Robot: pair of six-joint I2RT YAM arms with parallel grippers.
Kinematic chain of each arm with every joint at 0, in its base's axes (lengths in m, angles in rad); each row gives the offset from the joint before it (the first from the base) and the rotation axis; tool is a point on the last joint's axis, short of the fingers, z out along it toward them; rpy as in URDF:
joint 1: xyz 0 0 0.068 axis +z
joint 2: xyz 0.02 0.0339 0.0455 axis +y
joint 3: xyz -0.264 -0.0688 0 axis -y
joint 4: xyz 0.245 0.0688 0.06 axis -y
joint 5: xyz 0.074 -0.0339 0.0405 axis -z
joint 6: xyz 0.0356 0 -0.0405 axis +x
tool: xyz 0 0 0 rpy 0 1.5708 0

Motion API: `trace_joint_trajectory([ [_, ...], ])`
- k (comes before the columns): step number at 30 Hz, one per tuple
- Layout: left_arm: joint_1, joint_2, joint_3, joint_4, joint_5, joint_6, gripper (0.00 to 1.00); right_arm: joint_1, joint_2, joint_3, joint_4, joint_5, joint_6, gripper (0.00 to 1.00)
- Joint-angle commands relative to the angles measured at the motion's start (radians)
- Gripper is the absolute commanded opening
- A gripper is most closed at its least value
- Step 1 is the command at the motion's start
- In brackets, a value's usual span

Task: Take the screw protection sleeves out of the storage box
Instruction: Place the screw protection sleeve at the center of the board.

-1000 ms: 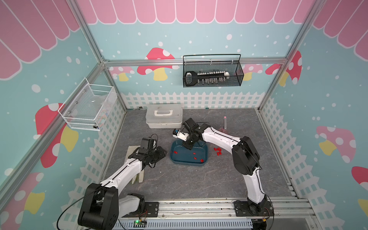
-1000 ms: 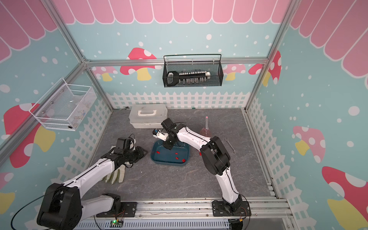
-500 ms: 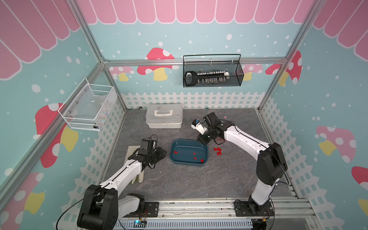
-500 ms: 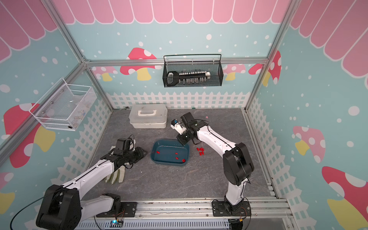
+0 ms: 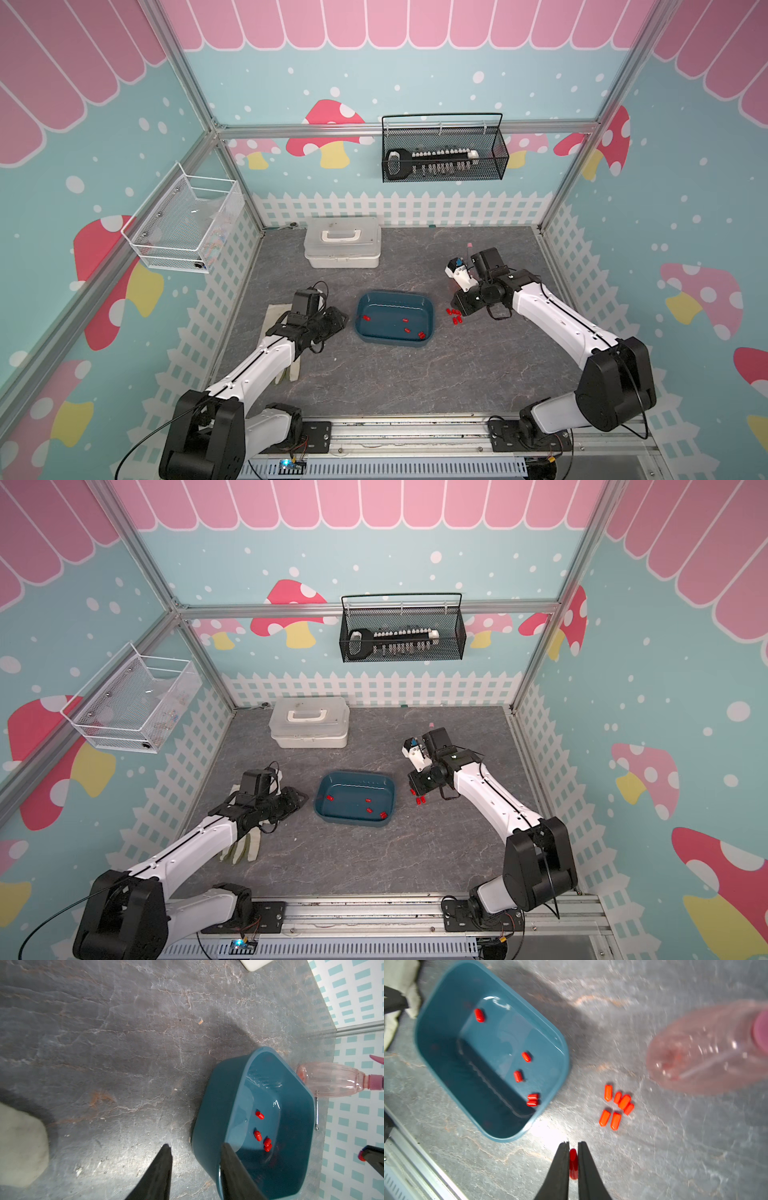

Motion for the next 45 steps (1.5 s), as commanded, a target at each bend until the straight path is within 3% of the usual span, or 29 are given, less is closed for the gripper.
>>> trace_joint_trajectory([
  [1, 0.004, -0.010, -0.009, 0.018, -0.009, -0.013, 0.41, -0.025, -0.019, -0.047, 0.011, 0.014, 0.017, 0.14],
  [13, 0.003, -0.018, -0.010, 0.016, -0.009, -0.013, 0.41, -0.087, 0.055, -0.150, 0.136, 0.049, 0.018, 0.14],
  [45, 0.004, -0.024, -0.015, 0.012, -0.021, -0.018, 0.41, -0.096, 0.233, -0.110, 0.189, 0.104, -0.012, 0.15],
])
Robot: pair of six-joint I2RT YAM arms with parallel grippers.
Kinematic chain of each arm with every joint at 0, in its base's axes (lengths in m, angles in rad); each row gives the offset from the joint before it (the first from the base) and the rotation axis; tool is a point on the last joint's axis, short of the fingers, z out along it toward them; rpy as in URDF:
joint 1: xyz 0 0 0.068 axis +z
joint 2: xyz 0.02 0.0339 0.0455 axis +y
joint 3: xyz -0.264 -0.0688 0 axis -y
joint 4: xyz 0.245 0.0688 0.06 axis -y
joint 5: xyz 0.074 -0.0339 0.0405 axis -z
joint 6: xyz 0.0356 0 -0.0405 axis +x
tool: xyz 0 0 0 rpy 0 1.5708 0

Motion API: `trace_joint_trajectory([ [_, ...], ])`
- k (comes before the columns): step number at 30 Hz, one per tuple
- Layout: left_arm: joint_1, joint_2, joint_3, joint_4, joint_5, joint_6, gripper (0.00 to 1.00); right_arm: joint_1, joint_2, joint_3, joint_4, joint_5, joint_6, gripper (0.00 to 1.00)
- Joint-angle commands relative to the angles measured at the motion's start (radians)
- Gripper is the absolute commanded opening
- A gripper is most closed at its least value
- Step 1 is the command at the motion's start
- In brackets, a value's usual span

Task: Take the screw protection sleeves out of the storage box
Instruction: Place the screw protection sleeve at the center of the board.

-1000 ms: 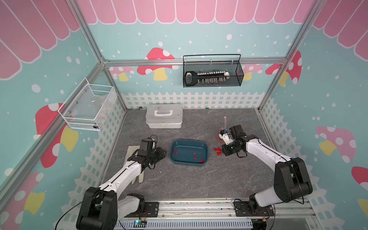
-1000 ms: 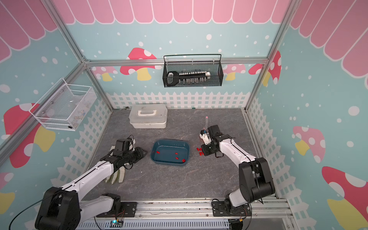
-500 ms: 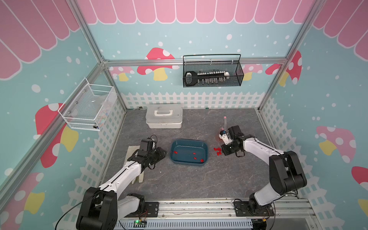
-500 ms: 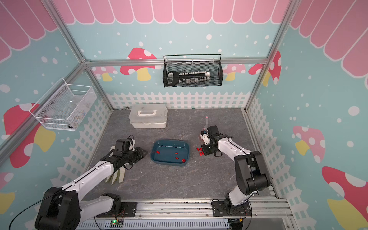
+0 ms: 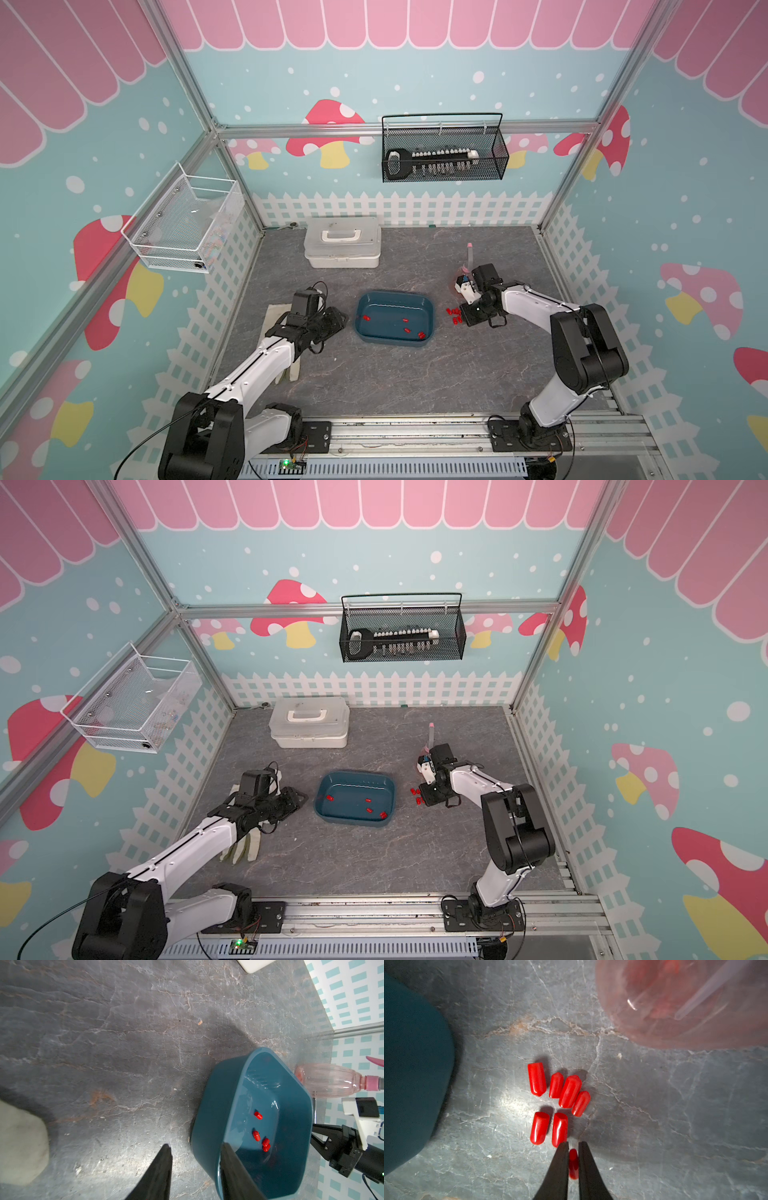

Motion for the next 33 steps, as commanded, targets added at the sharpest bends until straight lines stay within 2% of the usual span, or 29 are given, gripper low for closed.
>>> trace_joint_trajectory([
  [1, 0.004, -0.012, -0.009, 0.009, -0.020, -0.008, 0.41, -0.003, 0.015, 0.023, -0.010, 0.007, -0.014, 0.15],
  [22, 0.004, -0.014, -0.009, 0.011, -0.019, -0.008, 0.41, -0.003, 0.030, 0.049, -0.025, -0.019, -0.018, 0.21],
  [33, 0.004, -0.018, -0.010, 0.011, -0.019, -0.009, 0.41, 0.000, -0.116, 0.076, -0.092, -0.058, -0.051, 0.27],
])
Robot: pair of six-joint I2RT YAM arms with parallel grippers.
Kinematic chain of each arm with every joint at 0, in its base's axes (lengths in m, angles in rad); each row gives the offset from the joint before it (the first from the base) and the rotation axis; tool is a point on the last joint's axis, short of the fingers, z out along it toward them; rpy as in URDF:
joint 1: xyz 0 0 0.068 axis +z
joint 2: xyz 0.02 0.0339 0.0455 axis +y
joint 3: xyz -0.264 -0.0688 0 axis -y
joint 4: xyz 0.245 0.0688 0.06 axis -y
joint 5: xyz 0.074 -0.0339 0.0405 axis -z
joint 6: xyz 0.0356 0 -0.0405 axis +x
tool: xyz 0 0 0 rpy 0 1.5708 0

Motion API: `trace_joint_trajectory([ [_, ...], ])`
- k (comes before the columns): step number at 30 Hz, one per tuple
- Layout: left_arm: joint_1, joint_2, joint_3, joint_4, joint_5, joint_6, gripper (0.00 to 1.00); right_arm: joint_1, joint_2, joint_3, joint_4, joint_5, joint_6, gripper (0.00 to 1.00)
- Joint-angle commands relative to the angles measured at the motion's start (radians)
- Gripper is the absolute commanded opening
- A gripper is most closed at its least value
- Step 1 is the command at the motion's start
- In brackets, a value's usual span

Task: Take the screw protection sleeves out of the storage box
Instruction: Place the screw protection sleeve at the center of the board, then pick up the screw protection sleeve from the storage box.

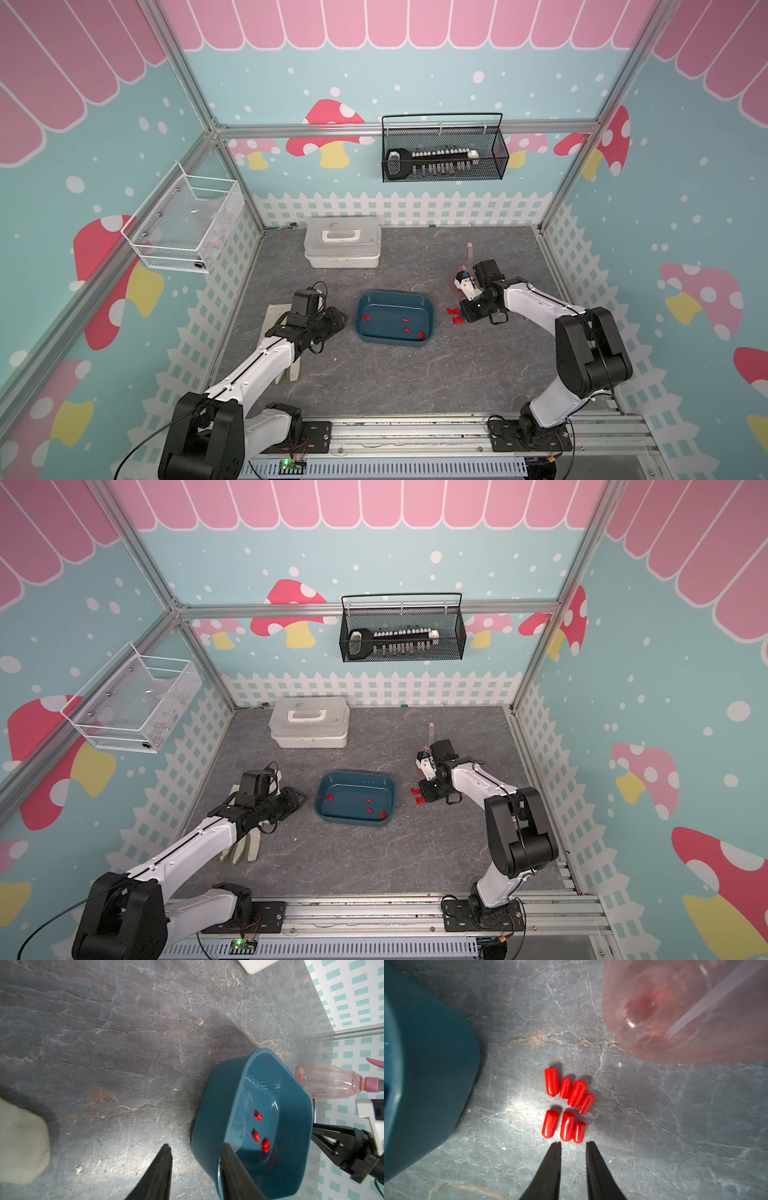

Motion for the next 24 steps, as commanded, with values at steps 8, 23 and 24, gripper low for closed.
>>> trace_joint_trajectory([
  [8, 0.004, -0.034, -0.017, 0.012, -0.020, -0.004, 0.41, 0.026, -0.151, 0.035, -0.058, -0.108, -0.018, 0.28],
  [23, -0.001, -0.035, -0.005, 0.002, -0.025, 0.003, 0.41, 0.287, -0.113, 0.305, -0.206, -0.183, -0.145, 0.32],
  [24, -0.002, -0.036, -0.007, 0.004, -0.025, 0.003, 0.41, 0.301, -0.091, 0.320, -0.208, -0.182, -0.150, 0.32],
])
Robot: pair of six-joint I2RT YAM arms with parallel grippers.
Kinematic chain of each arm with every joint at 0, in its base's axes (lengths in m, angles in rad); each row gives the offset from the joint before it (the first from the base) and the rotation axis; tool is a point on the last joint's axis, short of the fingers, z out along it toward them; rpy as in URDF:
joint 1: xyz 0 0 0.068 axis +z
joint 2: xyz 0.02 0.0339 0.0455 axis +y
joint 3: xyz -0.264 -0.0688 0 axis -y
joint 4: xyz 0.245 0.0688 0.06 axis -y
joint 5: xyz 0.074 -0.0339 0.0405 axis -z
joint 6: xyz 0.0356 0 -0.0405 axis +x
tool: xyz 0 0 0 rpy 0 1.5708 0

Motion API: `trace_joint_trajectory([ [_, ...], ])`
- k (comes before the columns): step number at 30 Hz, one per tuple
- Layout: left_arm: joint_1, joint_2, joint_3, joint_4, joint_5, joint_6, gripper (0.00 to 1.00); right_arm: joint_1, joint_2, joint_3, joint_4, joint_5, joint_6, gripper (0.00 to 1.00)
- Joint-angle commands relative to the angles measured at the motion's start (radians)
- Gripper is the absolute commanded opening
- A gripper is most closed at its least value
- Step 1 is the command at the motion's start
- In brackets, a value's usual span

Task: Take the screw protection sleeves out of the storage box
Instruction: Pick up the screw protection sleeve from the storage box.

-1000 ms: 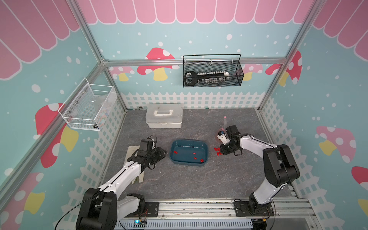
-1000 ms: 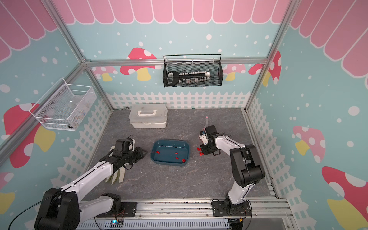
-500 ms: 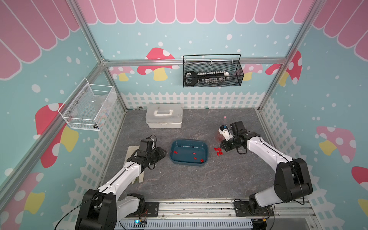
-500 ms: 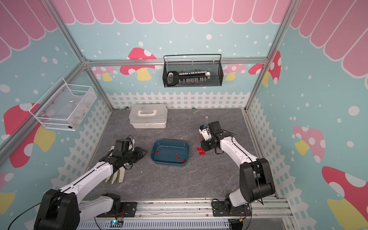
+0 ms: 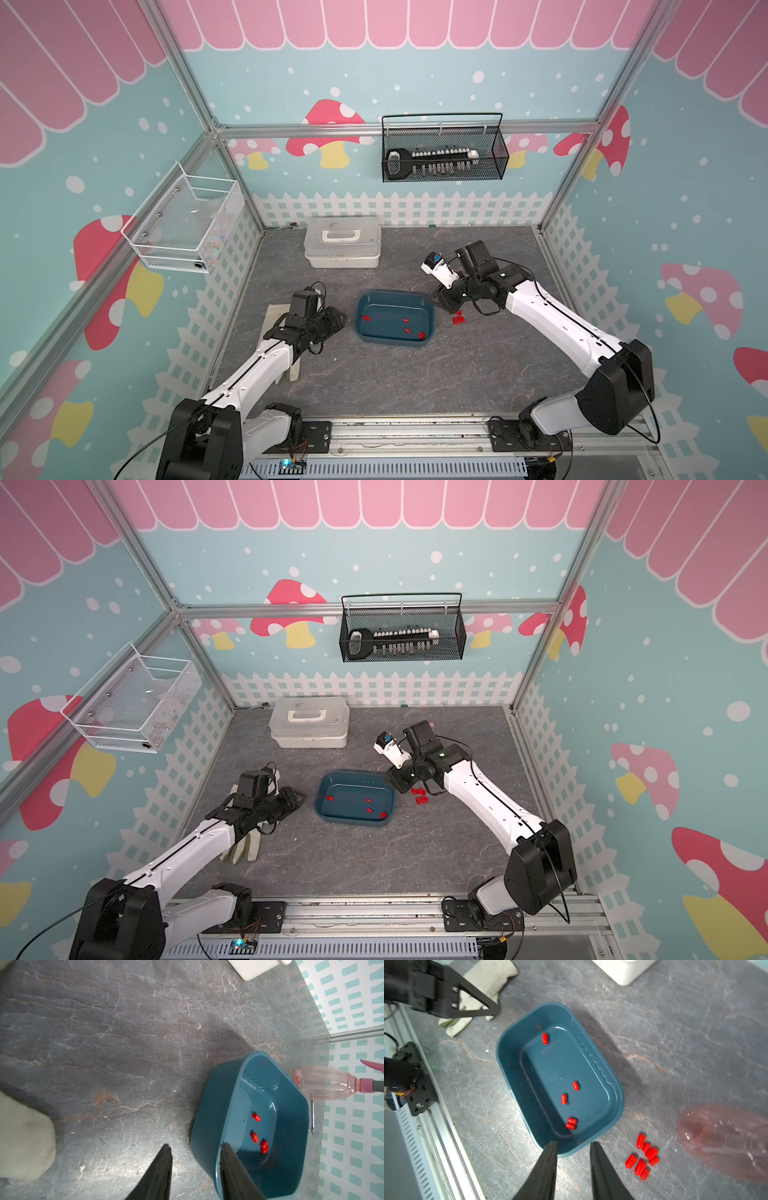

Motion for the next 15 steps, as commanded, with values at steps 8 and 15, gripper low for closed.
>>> trace_joint_trajectory([
  [8, -0.004, -0.023, -0.004, 0.001, -0.022, 0.002, 0.41, 0.116, 0.226, 0.136, -0.109, 0.064, -0.089, 0.33],
  [15, -0.021, -0.019, -0.001, -0.003, -0.044, 0.002, 0.40, 0.148, 0.365, 0.202, -0.134, 0.104, -0.140, 0.33],
])
